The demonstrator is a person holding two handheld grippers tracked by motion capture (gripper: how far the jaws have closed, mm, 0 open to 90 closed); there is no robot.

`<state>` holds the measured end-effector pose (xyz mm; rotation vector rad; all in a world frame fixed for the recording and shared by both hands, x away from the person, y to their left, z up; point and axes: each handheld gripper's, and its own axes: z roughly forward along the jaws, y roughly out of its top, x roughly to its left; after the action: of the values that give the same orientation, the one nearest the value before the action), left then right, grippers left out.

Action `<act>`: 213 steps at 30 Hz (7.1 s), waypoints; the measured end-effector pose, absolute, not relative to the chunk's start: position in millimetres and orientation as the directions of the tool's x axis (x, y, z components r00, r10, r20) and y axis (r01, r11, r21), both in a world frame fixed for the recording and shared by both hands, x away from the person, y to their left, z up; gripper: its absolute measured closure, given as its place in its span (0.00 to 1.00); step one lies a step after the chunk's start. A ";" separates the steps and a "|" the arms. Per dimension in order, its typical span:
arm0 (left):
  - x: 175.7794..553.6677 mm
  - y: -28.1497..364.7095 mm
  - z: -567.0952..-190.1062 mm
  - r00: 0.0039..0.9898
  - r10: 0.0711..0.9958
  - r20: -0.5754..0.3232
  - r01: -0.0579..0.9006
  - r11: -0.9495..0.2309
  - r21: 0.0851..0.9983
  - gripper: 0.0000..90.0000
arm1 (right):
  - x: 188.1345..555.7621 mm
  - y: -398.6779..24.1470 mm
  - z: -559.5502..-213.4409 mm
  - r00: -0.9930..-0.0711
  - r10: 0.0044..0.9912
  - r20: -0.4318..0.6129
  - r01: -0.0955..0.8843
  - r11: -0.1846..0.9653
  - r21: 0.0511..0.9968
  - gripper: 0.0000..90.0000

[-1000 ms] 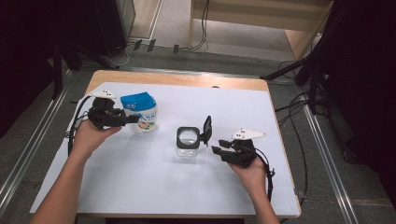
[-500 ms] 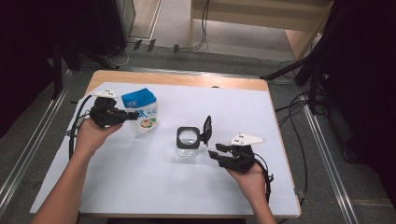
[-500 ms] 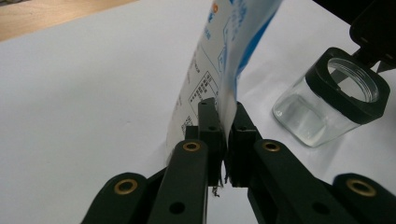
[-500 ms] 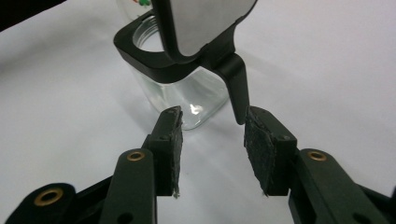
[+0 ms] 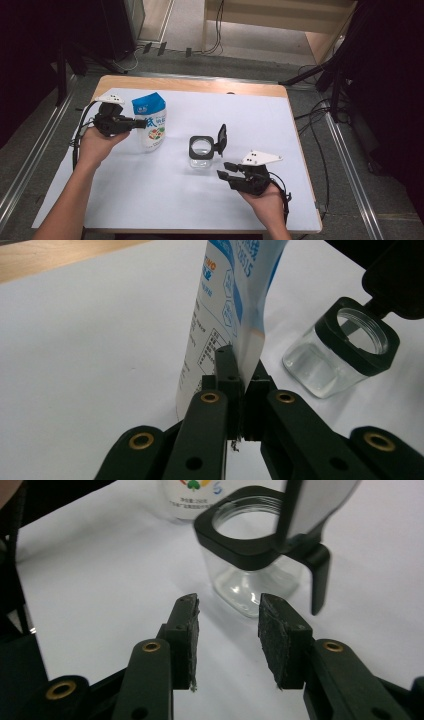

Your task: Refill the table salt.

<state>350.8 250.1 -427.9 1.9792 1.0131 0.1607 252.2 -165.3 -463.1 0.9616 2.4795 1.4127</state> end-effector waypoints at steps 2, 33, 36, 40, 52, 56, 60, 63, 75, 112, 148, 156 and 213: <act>348.6 248.0 -424.1 0.668 0.699 -0.255 0.588 -0.286 0.756 1.00 | 249.4 -159.6 -461.6 -0.803 0.566 0.188 0.451 0.370 0.812 0.69; 298.0 232.2 -362.6 0.747 0.612 -0.260 0.528 -0.308 0.792 1.00 | 257.4 -27.4 -473.8 -0.859 0.480 0.178 0.411 0.439 0.799 0.70; 295.4 233.6 -361.2 0.748 0.608 -0.268 0.532 -0.307 0.789 1.00 | 260.2 -14.7 -478.0 -0.850 0.503 0.158 0.410 0.442 0.798 0.70; 290.7 234.4 -357.7 0.752 0.600 -0.273 0.532 -0.308 0.788 1.00 | 264.4 -5.8 -484.0 -0.835 0.524 0.167 0.429 0.431 0.794 0.70; 269.1 228.4 -339.1 0.799 0.534 -0.278 0.502 -0.336 0.797 1.00 | 271.6 -0.4 -491.2 -0.800 0.567 0.197 0.450 0.348 0.822 0.66; 268.3 223.7 -339.5 0.807 0.515 -0.288 0.507 -0.355 0.786 1.00 | 268.8 -1.8 -487.5 -0.798 0.574 0.183 0.426 0.321 0.846 0.66; 272.7 223.6 -344.5 0.795 0.530 -0.295 0.522 -0.350 0.777 1.00 | 265.1 -2.2 -489.0 -0.804 0.571 0.168 0.406 0.320 0.856 0.65; 275.7 221.4 -348.2 0.791 0.537 -0.294 0.527 -0.353 0.773 1.00 | 264.0 -2.8 -491.8 -0.807 0.562 0.181 0.414 0.318 0.853 0.65; 285.3 206.1 -357.2 0.790 0.537 -0.296 0.534 -0.365 0.763 1.00 | 255.5 -6.9 -495.1 -0.834 0.529 0.156 0.386 0.359 0.850 0.55; 317.3 157.9 -378.3 0.784 0.547 -0.292 0.561 -0.425 0.711 1.00 | 254.8 -12.8 -496.7 -0.861 0.463 0.209 0.414 0.403 0.816 0.50; 322.9 146.1 -389.8 0.778 0.547 -0.309 0.582 -0.444 0.681 0.96 | 259.7 -17.0 -500.8 -0.842 0.423 0.336 0.495 0.356 0.792 0.65; 323.1 148.7 -388.3 0.773 0.541 -0.331 0.593 -0.429 0.682 0.94 | 257.8 -18.5 -499.0 -0.838 0.408 0.362 0.505 0.330 0.798 0.66; 321.9 138.4 -384.7 0.752 0.581 -0.310 0.617 -0.457 0.640 0.99 | 259.5 -17.0 -496.4 -0.826 0.378 0.417 0.533 0.287 0.796 0.70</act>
<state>321.9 138.4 -384.7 2.1739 0.8943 -0.0593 259.5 -17.0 -496.4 0.9407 2.6347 1.7302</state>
